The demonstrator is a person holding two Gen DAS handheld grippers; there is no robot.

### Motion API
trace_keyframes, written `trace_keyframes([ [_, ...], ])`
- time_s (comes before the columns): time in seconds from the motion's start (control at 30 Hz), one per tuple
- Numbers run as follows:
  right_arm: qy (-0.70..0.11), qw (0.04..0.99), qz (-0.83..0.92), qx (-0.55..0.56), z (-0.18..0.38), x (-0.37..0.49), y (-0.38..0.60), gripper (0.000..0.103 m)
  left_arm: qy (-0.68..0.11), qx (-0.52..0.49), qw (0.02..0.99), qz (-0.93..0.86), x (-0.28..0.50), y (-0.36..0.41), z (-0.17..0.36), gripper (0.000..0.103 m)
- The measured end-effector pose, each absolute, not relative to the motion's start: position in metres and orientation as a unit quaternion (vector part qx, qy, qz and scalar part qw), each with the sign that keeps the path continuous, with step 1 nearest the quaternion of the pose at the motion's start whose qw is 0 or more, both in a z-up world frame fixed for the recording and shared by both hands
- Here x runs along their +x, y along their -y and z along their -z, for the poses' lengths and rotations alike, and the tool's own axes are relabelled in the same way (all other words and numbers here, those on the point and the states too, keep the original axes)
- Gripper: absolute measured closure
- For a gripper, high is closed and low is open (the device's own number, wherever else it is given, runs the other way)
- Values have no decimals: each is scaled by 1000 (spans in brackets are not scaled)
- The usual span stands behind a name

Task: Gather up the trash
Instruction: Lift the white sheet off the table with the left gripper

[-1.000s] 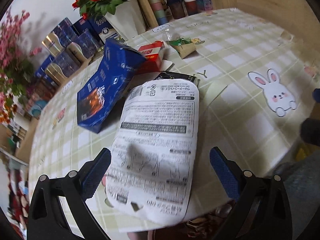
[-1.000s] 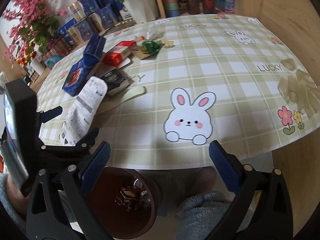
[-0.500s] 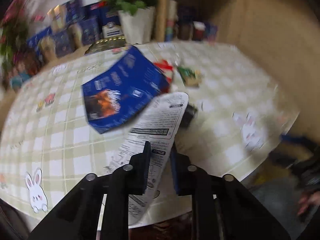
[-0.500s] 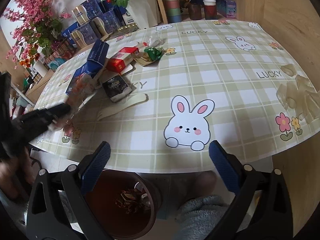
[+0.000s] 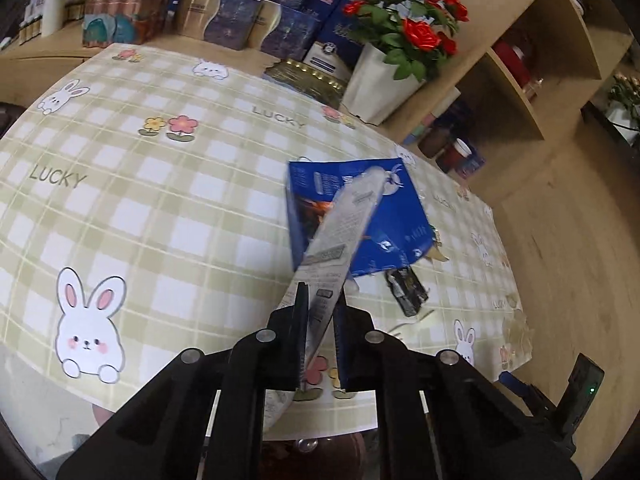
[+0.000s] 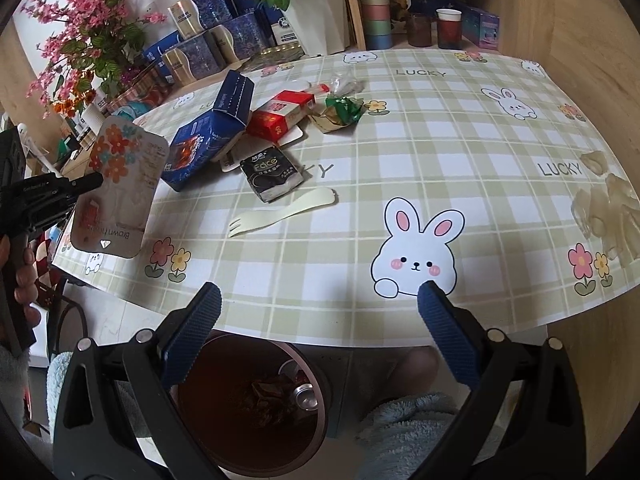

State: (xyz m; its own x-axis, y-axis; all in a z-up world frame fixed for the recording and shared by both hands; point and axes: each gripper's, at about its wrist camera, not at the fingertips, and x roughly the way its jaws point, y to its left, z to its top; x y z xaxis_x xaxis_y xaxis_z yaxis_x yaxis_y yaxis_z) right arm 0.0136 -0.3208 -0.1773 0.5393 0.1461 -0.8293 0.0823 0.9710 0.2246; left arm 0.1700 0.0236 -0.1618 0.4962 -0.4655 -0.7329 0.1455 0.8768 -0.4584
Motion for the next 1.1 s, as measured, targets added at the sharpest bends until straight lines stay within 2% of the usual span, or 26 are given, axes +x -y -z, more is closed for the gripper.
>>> trace_keyframes([
  [0.3,-487,865,-17,115,181,19,321,6,-496,-128,842,170,179,-30,183,86],
  [0.43,-490,864,-21,113,183,23,319,6,-492,-132,842,176,178,-34,194,95],
  [0.67,-490,868,-39,75,183,41,305,6,-471,-144,852,180,169,-43,175,96],
  [0.8,-477,876,-58,-30,177,66,275,6,-458,-145,859,176,158,-50,162,96],
  [1.1,-383,844,-96,-362,191,133,161,6,-437,-169,869,158,136,-71,155,96],
])
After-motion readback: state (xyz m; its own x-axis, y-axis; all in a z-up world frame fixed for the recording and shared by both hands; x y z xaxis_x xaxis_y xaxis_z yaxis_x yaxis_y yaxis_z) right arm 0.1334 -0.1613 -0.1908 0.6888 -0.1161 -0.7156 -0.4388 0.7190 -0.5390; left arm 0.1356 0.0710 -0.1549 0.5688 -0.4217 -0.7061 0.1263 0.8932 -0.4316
